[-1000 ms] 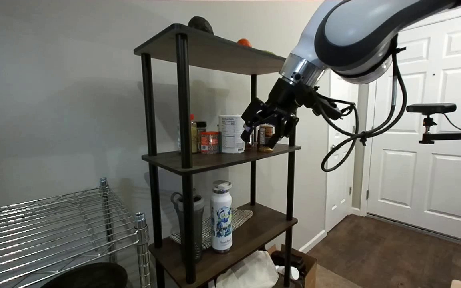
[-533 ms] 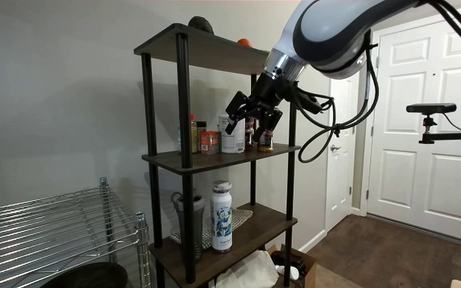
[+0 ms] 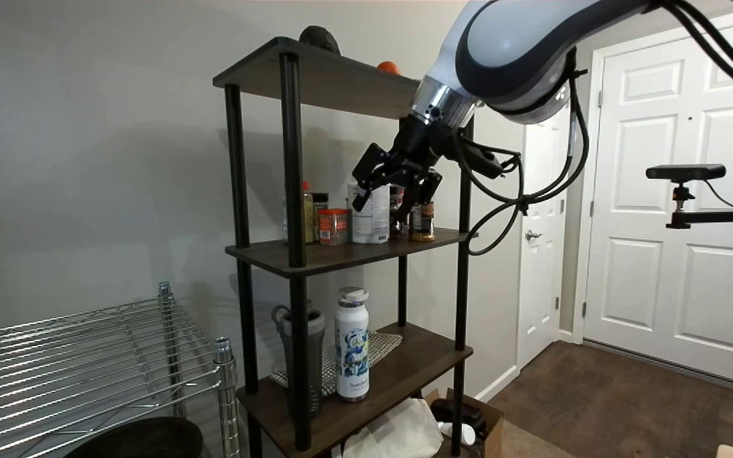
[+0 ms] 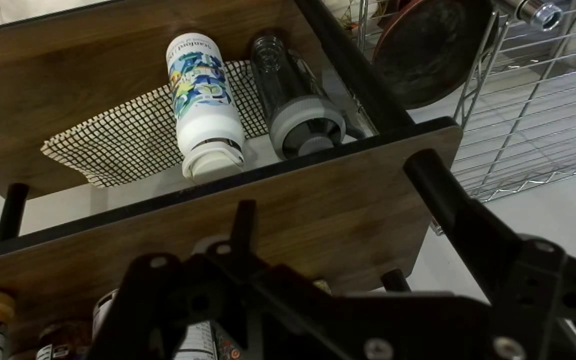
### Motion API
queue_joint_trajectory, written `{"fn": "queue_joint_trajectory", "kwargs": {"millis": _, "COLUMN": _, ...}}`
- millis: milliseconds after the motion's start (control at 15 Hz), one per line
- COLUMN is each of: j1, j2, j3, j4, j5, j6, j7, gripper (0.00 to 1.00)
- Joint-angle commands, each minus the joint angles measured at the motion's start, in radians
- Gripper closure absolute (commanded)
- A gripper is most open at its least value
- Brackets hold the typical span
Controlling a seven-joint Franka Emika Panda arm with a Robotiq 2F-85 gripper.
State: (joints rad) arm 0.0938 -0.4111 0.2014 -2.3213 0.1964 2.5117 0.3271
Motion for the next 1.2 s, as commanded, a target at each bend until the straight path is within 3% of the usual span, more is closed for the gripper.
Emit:
{"fn": "queue_joint_trajectory", "kwargs": {"millis": 0, "j1": 0.006, "j2": 0.001, "j3": -0.006, "j4": 0.001, "j5": -0.005, "j6": -0.002, "j7": 0.003, "gripper": 0.00}}
{"fn": "queue_joint_trajectory", "kwargs": {"millis": 600, "j1": 0.005, "j2": 0.037, "j3": 0.002, "j4": 0.021, "j5": -0.016, "j6": 0.010, "j7": 0.004, "gripper": 0.00}}
{"fn": "queue_joint_trajectory", "kwargs": {"millis": 1133, "j1": 0.017, "j2": 0.175, "j3": 0.014, "j4": 0.143, "j5": -0.014, "j6": 0.017, "j7": 0.018, "gripper": 0.00}}
